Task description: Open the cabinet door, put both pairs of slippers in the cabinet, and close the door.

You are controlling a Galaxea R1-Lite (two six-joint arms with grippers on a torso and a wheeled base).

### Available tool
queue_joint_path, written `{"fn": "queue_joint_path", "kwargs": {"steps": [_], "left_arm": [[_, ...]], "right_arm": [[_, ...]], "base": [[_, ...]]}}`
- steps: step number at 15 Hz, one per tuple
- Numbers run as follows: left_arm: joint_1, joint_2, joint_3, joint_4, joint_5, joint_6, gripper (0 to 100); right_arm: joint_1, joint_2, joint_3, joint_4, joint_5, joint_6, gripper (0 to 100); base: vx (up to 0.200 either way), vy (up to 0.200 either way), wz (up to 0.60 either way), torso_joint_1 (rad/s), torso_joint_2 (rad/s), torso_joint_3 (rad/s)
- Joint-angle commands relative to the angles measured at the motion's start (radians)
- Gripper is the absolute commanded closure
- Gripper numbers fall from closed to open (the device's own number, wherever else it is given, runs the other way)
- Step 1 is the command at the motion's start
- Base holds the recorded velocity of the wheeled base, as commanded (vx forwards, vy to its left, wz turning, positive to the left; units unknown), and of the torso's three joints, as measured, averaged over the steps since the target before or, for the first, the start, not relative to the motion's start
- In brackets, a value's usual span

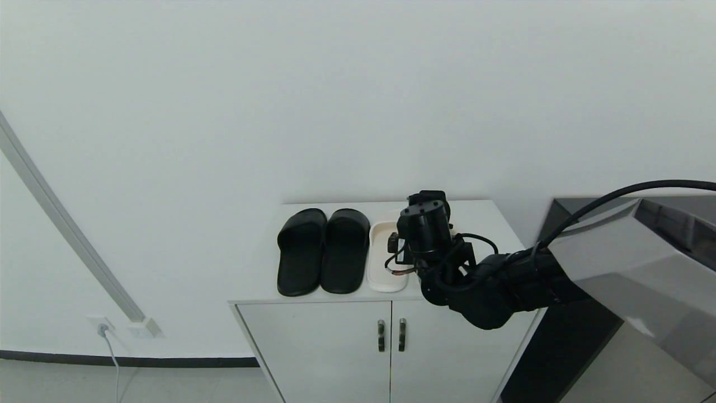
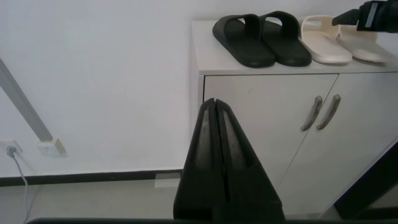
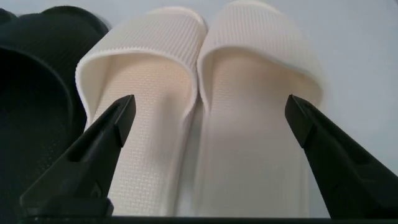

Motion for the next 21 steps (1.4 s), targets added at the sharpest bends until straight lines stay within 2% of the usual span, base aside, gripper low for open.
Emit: {"fn": "queue_joint_path", "kwargs": {"steps": [1, 11, 17, 18, 21], "left_arm": [[0.000, 0.000, 0.000, 0.000, 0.000, 0.000, 100], [0.000, 0.000, 0.000, 0.000, 0.000, -0.001, 100], [0.000, 0.000, 0.000, 0.000, 0.000, -0.001, 100], [0.000, 0.000, 0.000, 0.000, 0.000, -0.001, 100], [0.000, 0.000, 0.000, 0.000, 0.000, -0.001, 100]], "right_arm": [[-0.004, 0.052, -0.056, 0.003, 0.000, -0.001, 0], [-0.071, 0.219, -0.369, 0.133, 0.000, -0.011, 0], [-0.079, 0.242, -0.415, 0.156, 0.000, -0.017, 0], [-0.079, 0.242, -0.415, 0.156, 0.000, -0.017, 100], [-0.076, 0.240, -0.410, 0.156, -0.003, -0.017, 100]], "base": [[0.000, 0.000, 0.00, 0.000, 0.00, 0.000], [0.000, 0.000, 0.00, 0.000, 0.00, 0.000], [0.000, 0.000, 0.00, 0.000, 0.00, 0.000], [0.000, 0.000, 0.00, 0.000, 0.00, 0.000], [0.000, 0.000, 0.00, 0.000, 0.00, 0.000]]}}
